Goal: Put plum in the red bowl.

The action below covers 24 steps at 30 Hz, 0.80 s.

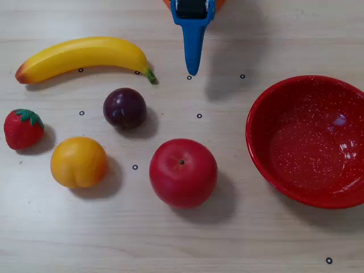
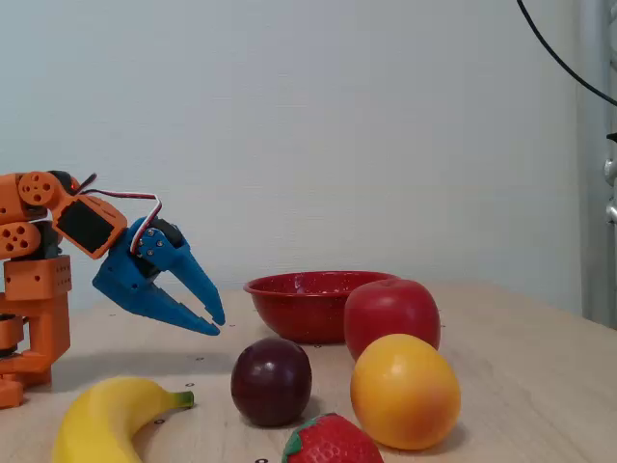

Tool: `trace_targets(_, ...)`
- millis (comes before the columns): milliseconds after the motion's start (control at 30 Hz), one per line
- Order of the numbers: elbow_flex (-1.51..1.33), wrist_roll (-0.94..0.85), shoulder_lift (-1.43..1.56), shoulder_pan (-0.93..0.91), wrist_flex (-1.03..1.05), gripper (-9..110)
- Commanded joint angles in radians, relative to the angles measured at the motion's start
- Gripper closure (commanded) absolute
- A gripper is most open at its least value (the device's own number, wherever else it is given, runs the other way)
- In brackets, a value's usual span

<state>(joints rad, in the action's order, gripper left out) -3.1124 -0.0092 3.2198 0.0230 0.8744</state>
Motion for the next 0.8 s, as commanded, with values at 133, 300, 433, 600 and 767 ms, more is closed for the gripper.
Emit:
trace_targets(133,-0.006,0.023,0.009,-0.051,0.005,101)
trace_targets(300,-0.006,0.025,0.009,-0.052,0.005,101)
trace_targets(433,-0.005,0.040,0.008,-0.057,0.006,101)
trace_targets(600,0.031,0.143,-0.078,-0.049,0.009,101)
trace_targets(767,0.156,0.227,-0.230,-0.011,0.041,101)
